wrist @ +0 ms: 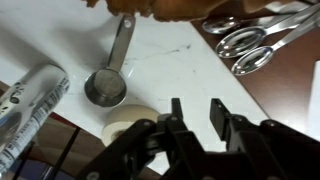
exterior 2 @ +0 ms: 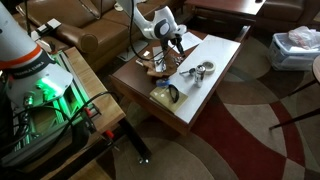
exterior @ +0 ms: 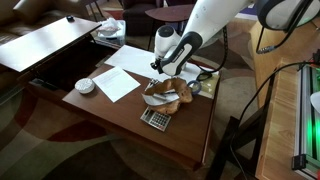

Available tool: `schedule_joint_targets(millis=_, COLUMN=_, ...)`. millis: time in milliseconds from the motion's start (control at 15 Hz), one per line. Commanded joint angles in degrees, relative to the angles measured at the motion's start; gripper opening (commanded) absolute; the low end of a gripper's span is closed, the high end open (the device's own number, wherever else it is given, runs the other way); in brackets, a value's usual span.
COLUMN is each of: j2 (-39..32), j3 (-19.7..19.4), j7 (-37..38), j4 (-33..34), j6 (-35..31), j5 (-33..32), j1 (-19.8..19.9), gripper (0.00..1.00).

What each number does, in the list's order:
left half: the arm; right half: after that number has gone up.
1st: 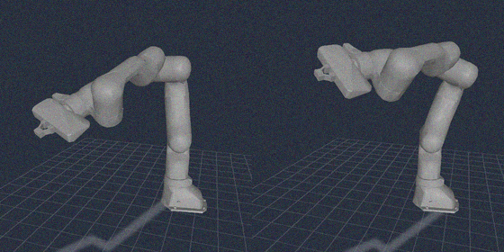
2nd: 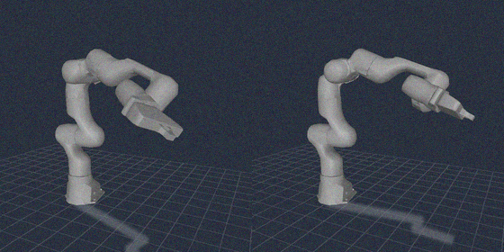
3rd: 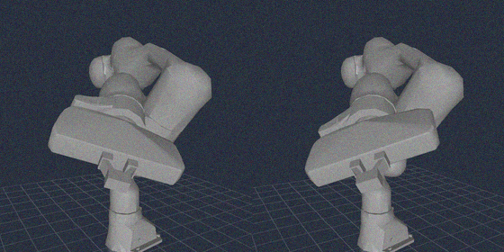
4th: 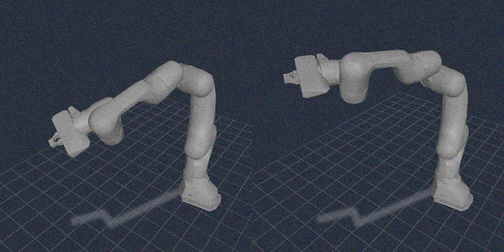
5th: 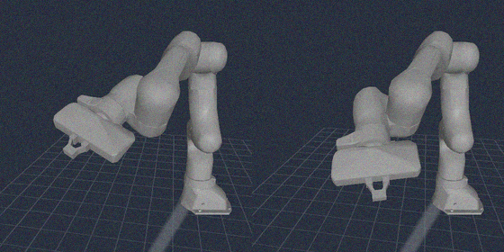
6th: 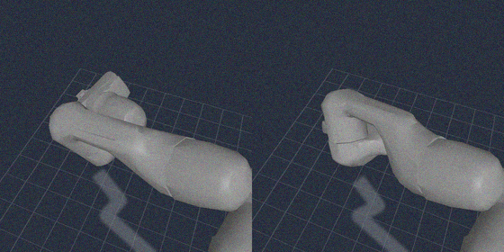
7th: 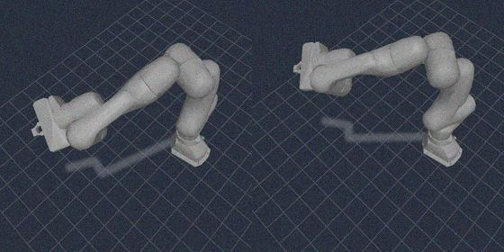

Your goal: Move the measuring spoon set from the tray to the table

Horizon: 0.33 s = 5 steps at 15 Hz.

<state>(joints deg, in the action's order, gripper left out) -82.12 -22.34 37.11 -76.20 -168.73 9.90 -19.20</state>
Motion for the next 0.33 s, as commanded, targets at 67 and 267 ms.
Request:
schedule_joint_targets(millis=67, j2=12.5, j3=14.6, j7=-17.0, j4=-16.4, j6=-12.5, j5=-2.4, j1=6.5, gripper=0.76)
schedule_joint_targets(millis=267, j2=10.1, j3=14.6, j7=-18.8, j4=-13.1, j6=-12.9, j5=0.7, j1=5.5, gripper=0.74)
